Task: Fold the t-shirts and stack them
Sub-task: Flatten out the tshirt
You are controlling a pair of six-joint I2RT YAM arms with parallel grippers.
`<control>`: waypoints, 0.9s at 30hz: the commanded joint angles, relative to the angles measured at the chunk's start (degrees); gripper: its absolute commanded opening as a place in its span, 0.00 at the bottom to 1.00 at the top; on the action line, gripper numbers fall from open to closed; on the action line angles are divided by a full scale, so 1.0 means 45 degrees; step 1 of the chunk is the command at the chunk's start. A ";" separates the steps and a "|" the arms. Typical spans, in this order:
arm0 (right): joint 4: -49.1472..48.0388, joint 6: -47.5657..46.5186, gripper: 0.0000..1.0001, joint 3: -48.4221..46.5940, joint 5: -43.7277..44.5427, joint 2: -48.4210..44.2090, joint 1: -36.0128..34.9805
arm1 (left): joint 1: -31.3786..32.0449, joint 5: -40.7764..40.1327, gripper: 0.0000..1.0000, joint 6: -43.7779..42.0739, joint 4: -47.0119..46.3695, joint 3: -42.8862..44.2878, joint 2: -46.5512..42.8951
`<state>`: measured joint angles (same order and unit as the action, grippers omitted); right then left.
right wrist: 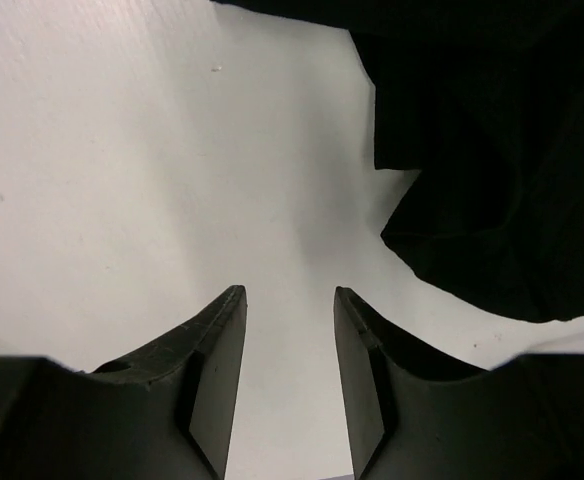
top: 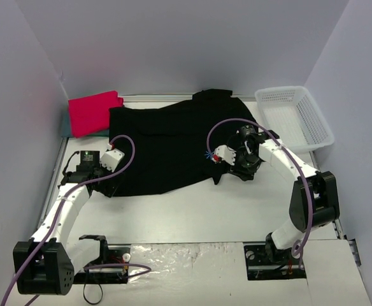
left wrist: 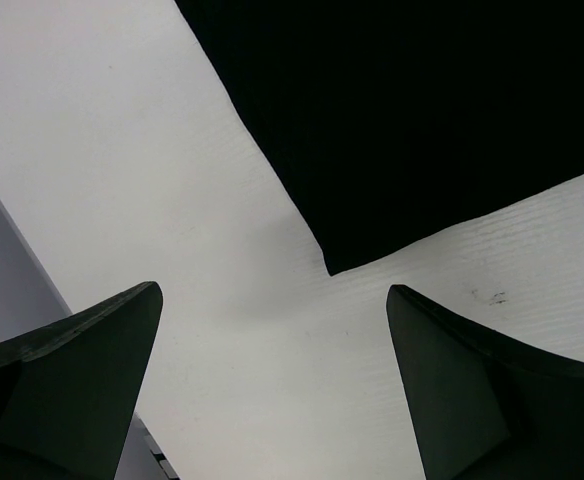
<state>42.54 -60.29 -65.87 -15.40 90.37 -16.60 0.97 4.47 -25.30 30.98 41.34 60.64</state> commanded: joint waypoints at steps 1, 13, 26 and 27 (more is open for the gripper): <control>-0.0487 -0.1170 0.39 0.0378 0.0356 -0.0083 -0.0003 | -0.0099 -0.0270 0.95 -0.0062 -0.0127 0.0071 -0.0253; -0.1525 -0.2070 0.43 0.0223 -0.1382 0.1402 0.0154 | -0.0118 -0.0505 0.95 -0.0062 -0.0186 -0.0105 -0.0214; -0.1564 -0.2012 0.44 -0.0226 -0.1812 0.2242 0.0193 | -0.0118 -0.0544 0.95 -0.0042 -0.0264 -0.0125 -0.0078; -0.1602 -0.2031 0.44 -0.0265 -0.1851 0.2359 0.0193 | -0.0118 -0.0544 0.95 -0.0042 -0.0264 -0.0125 -0.0078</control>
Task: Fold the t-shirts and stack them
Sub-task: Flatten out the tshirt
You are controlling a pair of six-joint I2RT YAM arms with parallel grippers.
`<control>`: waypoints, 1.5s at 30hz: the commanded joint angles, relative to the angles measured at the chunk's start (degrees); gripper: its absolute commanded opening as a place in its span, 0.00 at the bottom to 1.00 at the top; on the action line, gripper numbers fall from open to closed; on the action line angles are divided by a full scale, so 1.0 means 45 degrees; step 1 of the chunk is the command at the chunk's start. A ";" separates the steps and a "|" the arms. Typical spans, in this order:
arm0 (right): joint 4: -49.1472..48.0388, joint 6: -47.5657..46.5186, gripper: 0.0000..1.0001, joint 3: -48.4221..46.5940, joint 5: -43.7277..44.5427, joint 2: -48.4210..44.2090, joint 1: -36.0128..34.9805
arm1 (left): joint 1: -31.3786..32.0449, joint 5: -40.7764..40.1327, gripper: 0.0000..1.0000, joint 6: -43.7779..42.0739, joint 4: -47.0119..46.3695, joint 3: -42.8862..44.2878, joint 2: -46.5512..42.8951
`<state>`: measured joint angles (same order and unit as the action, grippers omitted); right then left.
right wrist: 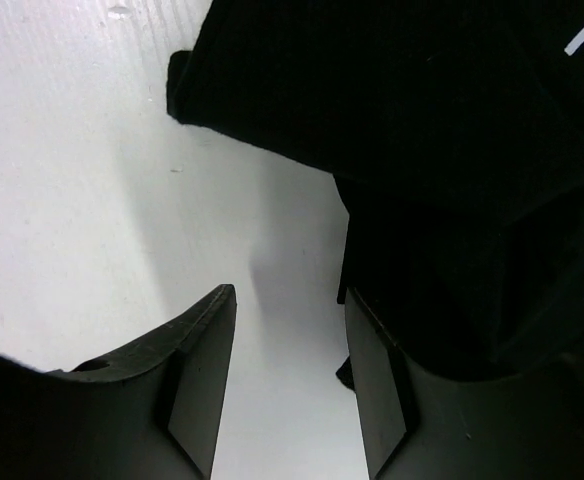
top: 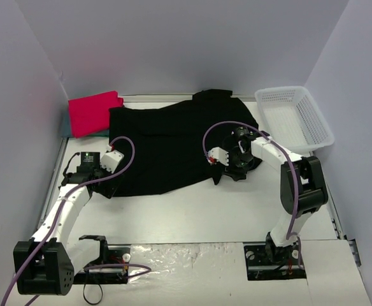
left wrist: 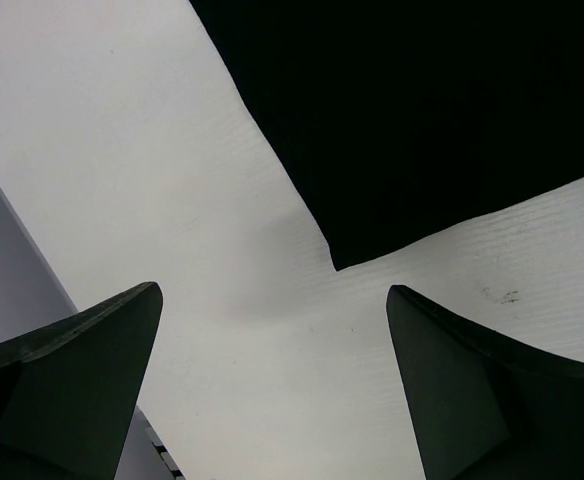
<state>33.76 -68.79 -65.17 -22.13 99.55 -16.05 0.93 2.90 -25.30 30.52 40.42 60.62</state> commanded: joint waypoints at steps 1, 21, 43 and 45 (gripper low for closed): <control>0.0350 -0.0123 0.44 -0.0498 -0.0394 0.0358 0.0071 | -0.0109 -0.0194 0.95 -0.0042 -0.0143 0.0079 -0.0073; -0.0529 0.0444 0.16 -0.0948 0.0132 0.1413 0.0423 | -0.0128 -0.0155 0.95 -0.0022 -0.0181 0.0079 -0.0014; 0.1325 0.1420 0.00 -0.1124 -0.0589 -0.0870 0.0501 | -0.0128 0.0255 0.95 -0.0022 -0.0045 0.0099 -0.0463; 0.1462 0.1440 0.00 -0.1124 -0.0610 -0.1105 0.0501 | -0.0148 0.0313 0.95 -0.0022 -0.0025 0.0099 -0.0541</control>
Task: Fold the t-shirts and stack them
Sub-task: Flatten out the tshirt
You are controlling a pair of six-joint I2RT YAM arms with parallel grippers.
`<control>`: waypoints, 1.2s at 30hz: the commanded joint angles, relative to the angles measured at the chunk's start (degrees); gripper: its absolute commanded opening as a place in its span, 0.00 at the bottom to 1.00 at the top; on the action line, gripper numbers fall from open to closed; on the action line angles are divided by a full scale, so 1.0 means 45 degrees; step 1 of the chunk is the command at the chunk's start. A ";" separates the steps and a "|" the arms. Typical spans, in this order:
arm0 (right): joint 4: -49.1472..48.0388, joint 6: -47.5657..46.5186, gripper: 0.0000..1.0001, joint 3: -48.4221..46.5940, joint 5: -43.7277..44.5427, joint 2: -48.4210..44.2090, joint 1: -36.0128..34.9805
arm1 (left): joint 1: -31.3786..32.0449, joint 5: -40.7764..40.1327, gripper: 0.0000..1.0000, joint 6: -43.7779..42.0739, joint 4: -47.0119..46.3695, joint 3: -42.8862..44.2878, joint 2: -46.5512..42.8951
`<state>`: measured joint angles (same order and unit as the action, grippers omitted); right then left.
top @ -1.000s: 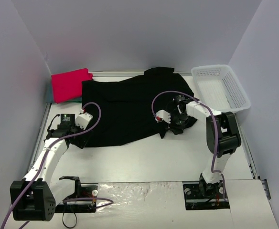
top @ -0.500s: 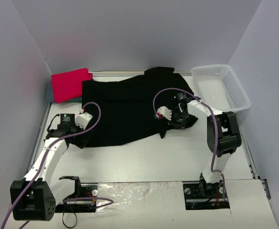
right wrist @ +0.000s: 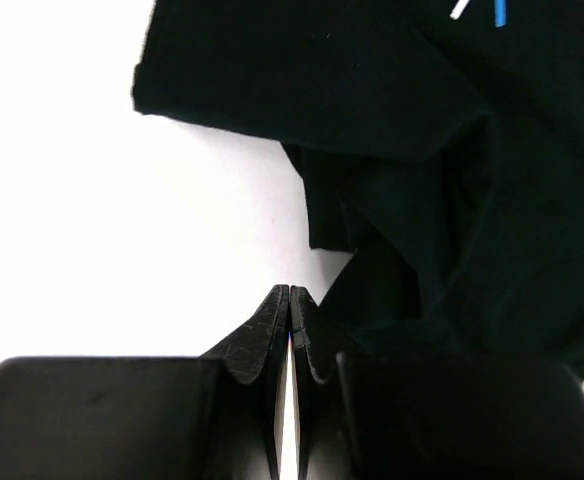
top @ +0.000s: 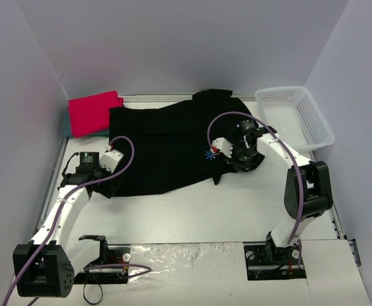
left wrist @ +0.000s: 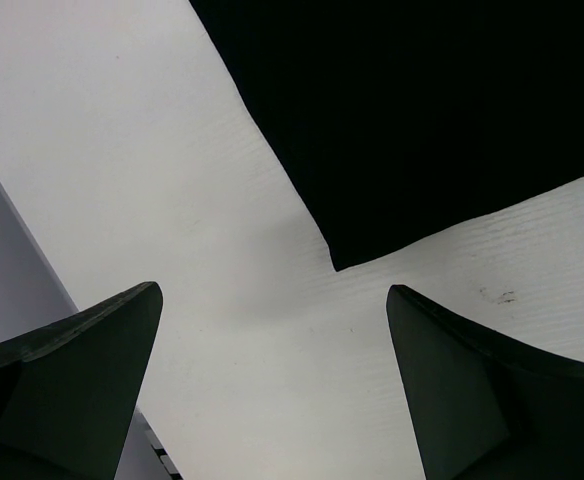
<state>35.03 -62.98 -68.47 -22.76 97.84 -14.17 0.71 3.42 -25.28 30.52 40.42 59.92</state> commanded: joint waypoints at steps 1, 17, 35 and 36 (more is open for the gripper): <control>0.1259 0.0245 0.00 -0.0391 -0.0469 -0.0785 0.0083 | -0.0099 0.0197 0.95 -0.0027 -0.0025 0.0099 -0.0405; 0.1904 0.0462 0.34 -0.0663 -0.1269 0.0463 -0.0034 | -0.0099 0.0334 0.95 -0.0066 -0.0006 0.0079 -0.0464; 0.1689 0.0148 0.46 -0.2284 -0.1231 0.3062 0.0005 | -0.0568 0.0138 0.95 -0.0047 -0.0064 0.0079 0.0063; 0.1670 0.0167 0.46 -0.2304 -0.1211 0.3062 0.0005 | -0.0568 0.0138 0.95 -0.0047 -0.0064 0.0079 0.0063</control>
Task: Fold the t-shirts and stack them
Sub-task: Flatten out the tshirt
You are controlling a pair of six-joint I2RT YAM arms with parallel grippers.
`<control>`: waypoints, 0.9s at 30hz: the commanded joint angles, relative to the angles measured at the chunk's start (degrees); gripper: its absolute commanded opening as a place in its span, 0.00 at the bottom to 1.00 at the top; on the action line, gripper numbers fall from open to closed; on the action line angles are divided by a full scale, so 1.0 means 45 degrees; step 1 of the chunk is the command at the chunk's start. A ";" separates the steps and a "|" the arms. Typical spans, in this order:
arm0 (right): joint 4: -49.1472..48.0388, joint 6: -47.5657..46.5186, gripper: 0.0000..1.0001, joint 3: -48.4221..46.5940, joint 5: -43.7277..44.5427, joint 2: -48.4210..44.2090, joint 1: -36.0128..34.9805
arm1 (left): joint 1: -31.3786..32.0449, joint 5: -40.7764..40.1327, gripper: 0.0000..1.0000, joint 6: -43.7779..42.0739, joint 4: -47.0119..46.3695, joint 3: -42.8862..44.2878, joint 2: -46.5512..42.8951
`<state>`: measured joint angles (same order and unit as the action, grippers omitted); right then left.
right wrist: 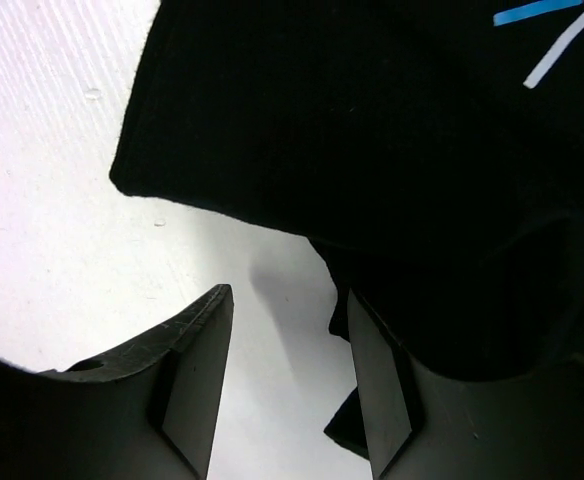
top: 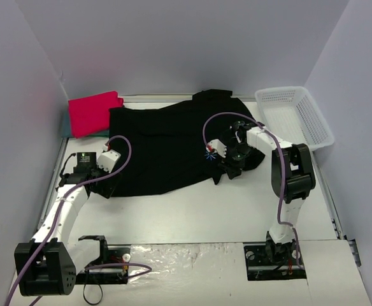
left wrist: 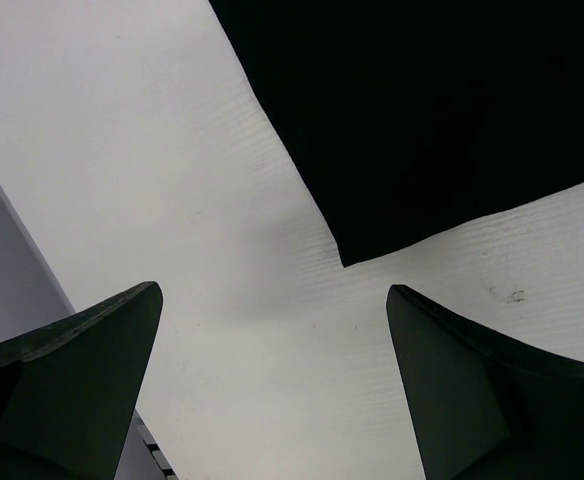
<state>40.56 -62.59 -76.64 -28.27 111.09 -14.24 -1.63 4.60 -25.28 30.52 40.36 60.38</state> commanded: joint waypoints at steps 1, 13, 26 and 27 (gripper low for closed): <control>0.0441 0.0080 0.46 -0.0507 -0.0006 0.0118 0.0020 | -0.0048 -0.0124 0.95 -0.0047 -0.0064 0.0094 -0.0019; -0.0397 0.0236 0.45 -0.0060 0.0930 0.1075 -0.0019 | -0.0068 -0.0104 0.95 -0.0066 -0.0064 0.0074 0.0156; -0.3286 0.1406 0.13 0.1579 0.2959 0.1115 -0.0077 | -0.0087 -0.0104 0.95 -0.0047 -0.0045 0.0074 0.0254; -0.3792 0.1602 0.11 0.1853 0.3310 0.1037 -0.0116 | -0.0087 -0.0104 0.95 -0.0066 -0.0045 0.0074 0.0254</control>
<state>30.81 -57.71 -74.37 -22.98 111.59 -14.55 -1.63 4.60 -25.28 30.52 40.36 61.78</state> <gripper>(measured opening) 0.134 0.953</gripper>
